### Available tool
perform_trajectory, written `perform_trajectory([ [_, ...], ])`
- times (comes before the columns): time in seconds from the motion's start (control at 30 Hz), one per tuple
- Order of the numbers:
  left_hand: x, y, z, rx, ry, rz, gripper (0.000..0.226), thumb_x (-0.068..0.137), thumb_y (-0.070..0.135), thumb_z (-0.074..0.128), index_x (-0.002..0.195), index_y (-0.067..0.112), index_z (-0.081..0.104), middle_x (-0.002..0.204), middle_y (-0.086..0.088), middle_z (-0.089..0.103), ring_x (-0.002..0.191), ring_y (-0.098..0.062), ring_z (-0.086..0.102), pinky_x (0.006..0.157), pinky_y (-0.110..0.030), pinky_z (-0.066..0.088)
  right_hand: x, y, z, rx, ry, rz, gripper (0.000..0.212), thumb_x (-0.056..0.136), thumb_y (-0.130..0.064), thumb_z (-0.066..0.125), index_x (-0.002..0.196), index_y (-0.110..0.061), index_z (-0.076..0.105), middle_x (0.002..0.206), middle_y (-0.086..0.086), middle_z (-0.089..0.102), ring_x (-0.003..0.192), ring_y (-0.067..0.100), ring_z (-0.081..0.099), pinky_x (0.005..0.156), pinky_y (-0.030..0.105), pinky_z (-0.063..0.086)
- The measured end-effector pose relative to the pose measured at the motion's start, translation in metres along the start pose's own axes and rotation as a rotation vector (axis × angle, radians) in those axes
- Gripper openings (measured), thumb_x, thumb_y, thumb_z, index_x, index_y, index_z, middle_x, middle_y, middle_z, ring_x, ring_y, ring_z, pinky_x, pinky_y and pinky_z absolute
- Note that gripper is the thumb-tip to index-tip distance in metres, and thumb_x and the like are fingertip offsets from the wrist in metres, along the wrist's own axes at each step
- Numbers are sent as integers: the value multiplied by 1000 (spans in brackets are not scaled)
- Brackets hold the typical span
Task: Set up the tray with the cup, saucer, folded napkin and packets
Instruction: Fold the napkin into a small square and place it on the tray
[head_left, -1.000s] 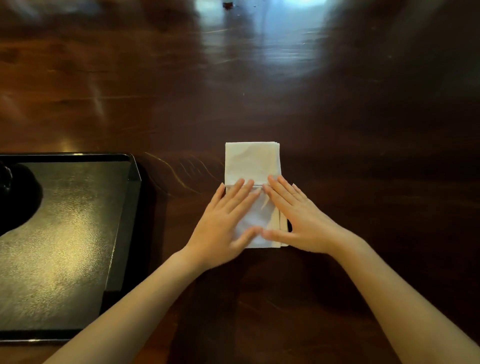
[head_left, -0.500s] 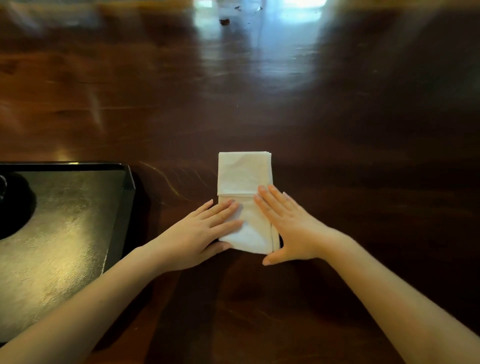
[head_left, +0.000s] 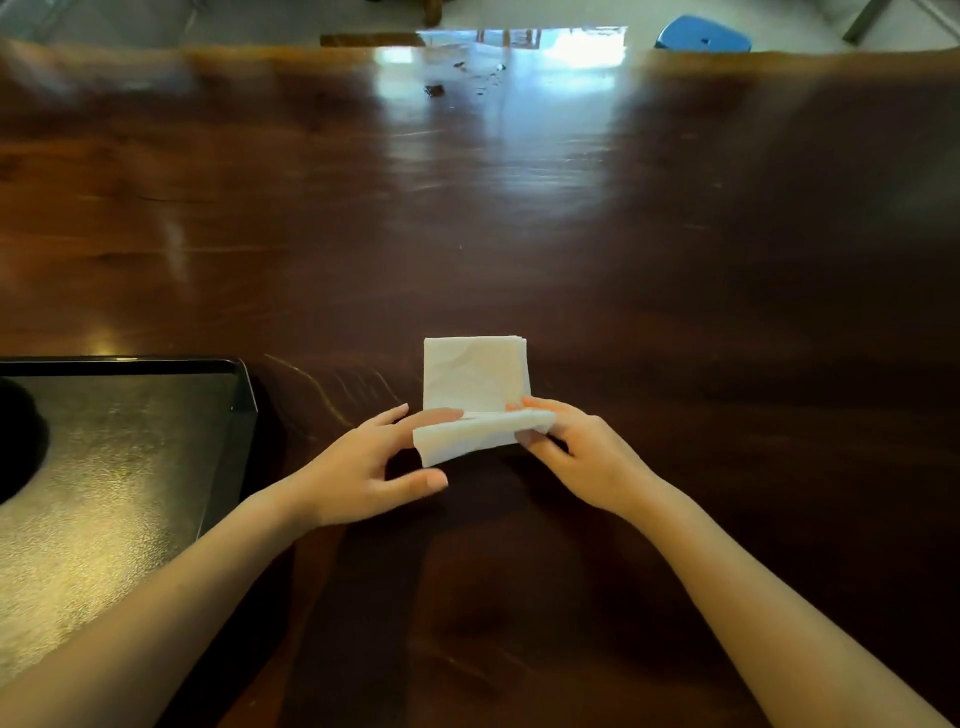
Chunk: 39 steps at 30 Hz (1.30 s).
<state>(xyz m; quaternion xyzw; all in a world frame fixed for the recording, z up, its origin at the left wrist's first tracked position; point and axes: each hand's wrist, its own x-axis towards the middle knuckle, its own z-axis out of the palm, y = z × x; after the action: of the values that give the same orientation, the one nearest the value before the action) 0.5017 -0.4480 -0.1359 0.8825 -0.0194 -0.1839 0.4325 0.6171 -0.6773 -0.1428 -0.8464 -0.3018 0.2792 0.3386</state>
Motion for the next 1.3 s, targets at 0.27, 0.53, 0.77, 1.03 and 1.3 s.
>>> perform_trajectory([
  [0.27, 32, 9, 28, -219, 650, -94, 19, 91, 41, 50, 108, 34, 56, 88, 22, 60, 80, 4, 59, 70, -19, 52, 15, -6, 16, 103, 309, 112, 31, 90, -44, 49, 78, -20, 64, 84, -8, 58, 76, 2, 57, 61, 21, 45],
  [0.53, 72, 18, 28, -256, 920, -331, 31, 94, 44, 44, 77, 20, 54, 76, 4, 59, 69, -12, 58, 56, -29, 47, 37, -16, 36, 92, 600, 205, 32, 93, -36, 46, 74, -11, 53, 78, 8, 57, 72, 21, 55, 54, 28, 40],
  [0.77, 86, 13, 24, -17, 896, -399, 27, 94, 39, 45, 86, 14, 51, 78, 1, 55, 61, -11, 49, 53, -26, 42, 47, -26, 54, -99, 771, 309, 21, 94, -28, 44, 85, -11, 53, 72, -1, 45, 67, 15, 41, 71, 35, 40],
  [1.03, 92, 16, 23, 221, 894, -473, 27, 93, 38, 47, 96, 11, 48, 82, -2, 54, 69, -15, 51, 53, -28, 39, 54, -26, 60, -218, 846, 311, 18, 93, -26, 48, 95, -9, 52, 72, 2, 53, 65, 18, 49, 73, 32, 34],
  [1.3, 94, 9, 25, 419, 897, -347, 38, 92, 23, 51, 128, 14, 45, 113, -9, 54, 101, -24, 50, 79, -32, 43, 56, -20, 50, -449, 728, 190, 50, 91, -21, 49, 139, -14, 34, 133, 10, 45, 121, 25, 43, 100, 43, 36],
])
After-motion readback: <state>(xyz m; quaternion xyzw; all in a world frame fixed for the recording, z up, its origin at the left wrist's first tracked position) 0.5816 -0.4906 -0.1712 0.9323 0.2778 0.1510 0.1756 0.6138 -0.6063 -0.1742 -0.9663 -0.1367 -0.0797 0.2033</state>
